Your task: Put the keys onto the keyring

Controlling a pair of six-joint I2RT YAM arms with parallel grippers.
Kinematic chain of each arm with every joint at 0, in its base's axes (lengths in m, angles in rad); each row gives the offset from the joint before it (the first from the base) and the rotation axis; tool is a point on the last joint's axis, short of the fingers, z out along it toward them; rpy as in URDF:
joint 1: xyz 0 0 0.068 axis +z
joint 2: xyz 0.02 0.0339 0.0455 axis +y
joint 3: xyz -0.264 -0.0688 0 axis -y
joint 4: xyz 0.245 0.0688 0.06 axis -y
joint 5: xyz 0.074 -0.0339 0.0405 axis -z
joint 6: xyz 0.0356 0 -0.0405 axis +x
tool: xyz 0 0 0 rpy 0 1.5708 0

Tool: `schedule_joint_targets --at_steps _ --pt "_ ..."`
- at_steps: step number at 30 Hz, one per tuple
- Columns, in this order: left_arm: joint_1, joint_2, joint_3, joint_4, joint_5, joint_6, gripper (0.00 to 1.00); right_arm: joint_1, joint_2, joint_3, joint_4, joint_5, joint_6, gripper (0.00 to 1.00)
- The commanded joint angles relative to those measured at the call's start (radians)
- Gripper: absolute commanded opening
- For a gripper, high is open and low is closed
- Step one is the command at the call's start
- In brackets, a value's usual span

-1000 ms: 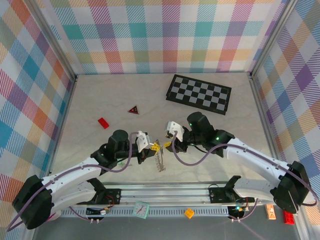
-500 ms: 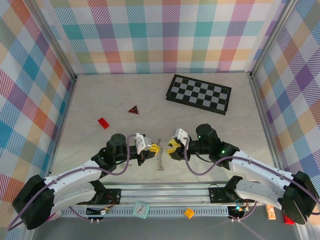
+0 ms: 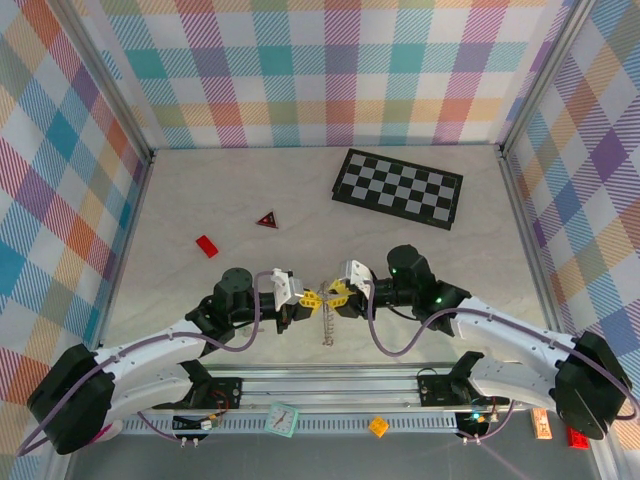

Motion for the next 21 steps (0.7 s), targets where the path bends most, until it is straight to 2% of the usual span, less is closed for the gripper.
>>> schedule_joint_targets --at_steps 1,5,9,14,16,17,18,21 --pt "-0.005 0.0 -0.002 0.097 0.051 0.017 0.0 0.0 0.012 0.03 0.038 -0.047 -0.028 0.29" --pt "-0.005 0.005 0.001 0.097 0.057 0.017 0.0 0.0 0.03 0.039 0.024 -0.065 -0.039 0.27" --pt "-0.005 0.009 0.001 0.105 0.068 0.015 0.0 0.0 0.046 0.054 0.019 -0.089 -0.042 0.21" --pt "-0.005 0.007 0.002 0.1 0.06 0.014 0.0 -0.001 0.051 0.071 -0.013 -0.113 -0.058 0.0" --pt "-0.004 -0.003 0.01 0.07 0.026 0.012 0.11 0.0 0.048 0.089 -0.058 -0.109 -0.081 0.0" --pt "-0.005 -0.01 0.018 0.035 0.008 0.017 0.22 0.0 0.045 0.1 -0.094 -0.103 -0.099 0.0" --pt "-0.005 -0.018 0.029 -0.008 -0.01 0.025 0.29 0.0 0.043 0.115 -0.136 -0.09 -0.121 0.0" --pt "-0.005 -0.039 0.07 -0.157 -0.052 0.066 0.34 0.001 0.047 0.168 -0.266 -0.045 -0.191 0.0"
